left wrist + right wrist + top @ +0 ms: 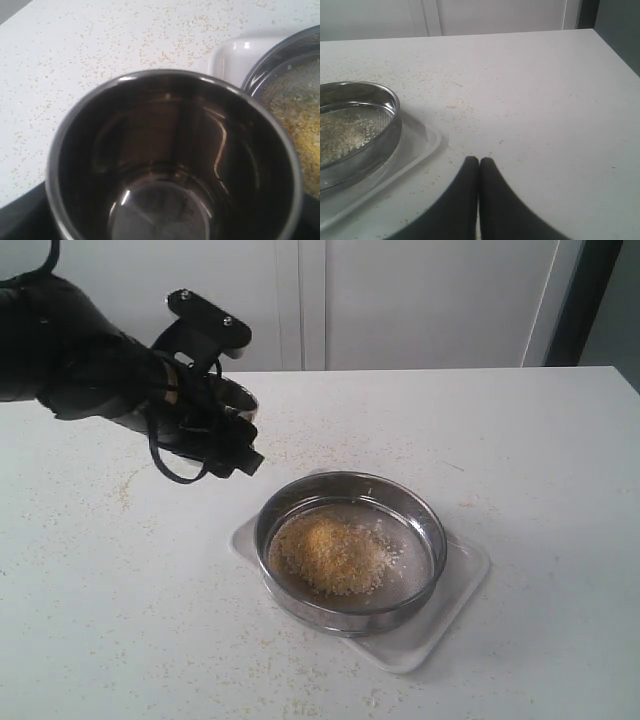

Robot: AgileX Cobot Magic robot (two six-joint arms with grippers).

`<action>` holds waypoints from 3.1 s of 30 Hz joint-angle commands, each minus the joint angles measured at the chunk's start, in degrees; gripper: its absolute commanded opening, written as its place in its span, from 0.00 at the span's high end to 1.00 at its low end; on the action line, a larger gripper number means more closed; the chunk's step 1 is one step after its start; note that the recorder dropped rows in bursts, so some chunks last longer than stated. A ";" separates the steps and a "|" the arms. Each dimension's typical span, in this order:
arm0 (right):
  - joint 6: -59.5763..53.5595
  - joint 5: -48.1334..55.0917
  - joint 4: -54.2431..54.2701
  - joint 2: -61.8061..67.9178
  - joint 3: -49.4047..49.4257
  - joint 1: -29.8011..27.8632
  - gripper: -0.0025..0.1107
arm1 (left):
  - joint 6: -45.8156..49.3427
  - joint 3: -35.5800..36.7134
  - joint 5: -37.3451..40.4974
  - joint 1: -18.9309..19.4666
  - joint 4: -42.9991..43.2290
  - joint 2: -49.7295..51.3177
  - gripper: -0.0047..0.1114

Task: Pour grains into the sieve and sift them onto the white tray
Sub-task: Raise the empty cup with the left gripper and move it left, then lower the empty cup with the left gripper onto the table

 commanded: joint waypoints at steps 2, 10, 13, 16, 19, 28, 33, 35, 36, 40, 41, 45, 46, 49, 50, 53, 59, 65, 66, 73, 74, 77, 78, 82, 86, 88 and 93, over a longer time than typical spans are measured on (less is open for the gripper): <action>-0.09 -0.79 0.00 -0.28 0.12 -0.38 0.98 | 0.37 5.41 -5.27 3.94 -2.61 -3.28 0.96; -0.09 -0.79 0.00 -0.28 0.12 -0.38 0.98 | -0.62 15.47 -18.64 11.84 -7.00 -7.79 0.96; -0.09 -0.79 0.00 -0.28 0.12 -0.38 0.98 | -2.55 19.63 -27.38 14.15 -7.00 -8.01 0.96; -0.09 -0.79 0.00 -0.28 0.12 -0.38 0.98 | -5.67 24.42 -38.10 16.54 -5.87 -8.01 0.96; -0.09 -0.79 0.00 -0.28 0.12 -0.38 0.98 | -5.90 28.97 -48.41 19.24 -5.43 -8.01 0.96; -0.09 -0.79 0.00 -0.28 0.12 -0.38 0.98 | -4.70 35.51 -63.47 24.72 -4.03 -5.51 0.96; -0.09 -0.79 0.00 -0.28 0.12 -0.38 0.98 | -3.02 35.61 -68.77 24.75 -3.72 -0.64 0.96; -0.09 -0.79 0.00 -0.28 0.12 -0.38 0.98 | -2.40 35.61 -70.90 24.75 -3.72 1.46 0.96; -0.09 -0.79 0.00 -0.28 0.12 -0.38 0.98 | -1.93 35.61 -71.69 24.75 -3.63 2.23 0.96; -0.09 -0.79 0.00 -0.28 0.12 -0.38 0.98 | -0.51 35.61 -73.44 24.75 -3.51 5.45 0.96; -0.09 -0.79 0.00 -0.28 0.12 -0.38 0.98 | 0.03 35.61 -73.58 24.75 -3.39 6.33 0.96; -0.09 -0.79 0.00 -0.28 0.12 -0.38 0.98 | 1.74 35.61 -76.10 24.75 -3.29 9.79 0.96; -0.09 -0.79 0.00 -0.28 0.12 -0.38 0.98 | 1.74 35.61 -77.09 24.75 -3.29 10.47 0.96; -0.09 -0.79 0.00 -0.28 0.12 -0.38 0.98 | 1.83 35.61 -78.33 24.75 -3.29 12.73 0.96; -0.09 -0.79 0.00 -0.28 0.12 -0.38 0.98 | 1.83 35.61 -78.33 24.75 -3.29 13.38 0.96; -0.09 -0.79 0.00 -0.28 0.12 -0.38 0.98 | 2.00 35.61 -79.14 26.42 -3.42 15.24 0.96; -0.09 -0.79 0.00 -0.28 0.12 -0.38 0.98 | 0.97 35.61 -81.82 29.60 -2.19 17.19 0.96; -0.09 -0.79 0.00 -0.28 0.12 -0.38 0.98 | 1.89 35.61 -82.03 29.83 -1.67 19.66 0.96; -0.09 -0.79 0.00 -0.28 0.12 -0.38 0.98 | 1.89 35.61 -82.32 29.83 -1.67 20.07 0.96; -0.09 -0.79 0.00 -0.28 0.12 -0.38 0.98 | 1.89 35.61 -81.96 29.83 -1.57 21.02 0.96; -0.09 -0.79 0.00 -0.28 0.12 -0.38 0.98 | 1.89 35.61 -81.85 29.83 -1.57 21.02 0.96; -0.09 -0.79 0.00 -0.28 0.12 -0.38 0.98 | 1.98 35.61 -81.07 29.83 -1.57 21.11 0.96; -0.09 -0.79 0.00 -0.28 0.12 -0.38 0.98 | 1.98 35.61 -80.68 29.83 -1.57 21.11 0.96; -0.09 -0.79 0.00 -0.28 0.12 -0.38 0.98 | 1.98 35.61 -79.99 29.83 -1.57 21.11 0.96; -0.09 -0.79 0.00 -0.28 0.12 -0.38 0.98 | 2.98 35.61 -81.02 29.83 -1.57 21.11 0.85; -0.09 -0.79 0.00 -0.28 0.12 -0.38 0.98 | 4.18 35.61 -81.90 29.83 -1.57 21.11 0.72; -0.09 -0.79 0.00 -0.28 0.12 -0.38 0.98 | 4.62 35.61 -81.89 29.83 -1.57 21.11 0.32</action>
